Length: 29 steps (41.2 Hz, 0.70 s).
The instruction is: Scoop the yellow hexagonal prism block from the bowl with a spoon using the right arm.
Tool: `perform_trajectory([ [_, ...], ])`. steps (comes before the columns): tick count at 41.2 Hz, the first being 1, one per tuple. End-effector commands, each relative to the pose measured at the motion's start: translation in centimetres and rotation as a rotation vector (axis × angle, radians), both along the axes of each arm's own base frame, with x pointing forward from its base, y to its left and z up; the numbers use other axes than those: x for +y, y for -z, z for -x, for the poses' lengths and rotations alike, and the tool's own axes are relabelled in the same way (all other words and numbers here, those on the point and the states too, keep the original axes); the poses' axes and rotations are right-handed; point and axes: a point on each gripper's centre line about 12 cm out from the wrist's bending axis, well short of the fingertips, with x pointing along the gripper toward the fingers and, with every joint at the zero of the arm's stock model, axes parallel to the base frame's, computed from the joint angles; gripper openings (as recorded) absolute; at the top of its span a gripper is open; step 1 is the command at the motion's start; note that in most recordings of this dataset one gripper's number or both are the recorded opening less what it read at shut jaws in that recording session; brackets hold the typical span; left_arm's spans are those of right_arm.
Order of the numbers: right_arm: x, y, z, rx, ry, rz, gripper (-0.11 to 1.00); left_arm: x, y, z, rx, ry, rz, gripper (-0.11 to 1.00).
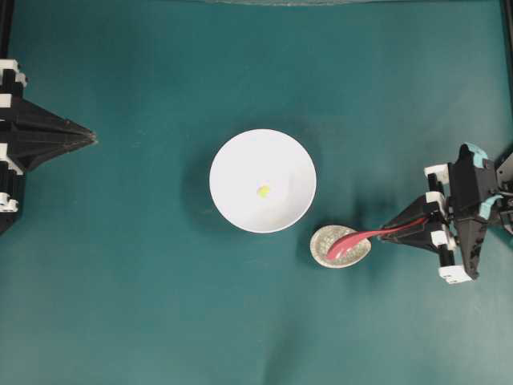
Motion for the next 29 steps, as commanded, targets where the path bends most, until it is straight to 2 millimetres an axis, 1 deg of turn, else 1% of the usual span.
perform_trajectory([
  [1, -0.1, -0.5, -0.7, -0.015, 0.023, -0.012, 0.15, 0.0, -1.0, -0.2, -0.023, -0.001, -0.006, 0.03],
  [14, 0.1, 0.6, -0.9, 0.060, 0.018, -0.010, 0.16, 0.0, -1.0, -0.2, -0.026, -0.001, -0.007, 0.03],
  [29, 0.1, 1.3, -1.2, 0.092, 0.035, -0.012, 0.17, 0.0, -1.0, -0.2, -0.023, -0.001, -0.007, 0.03],
])
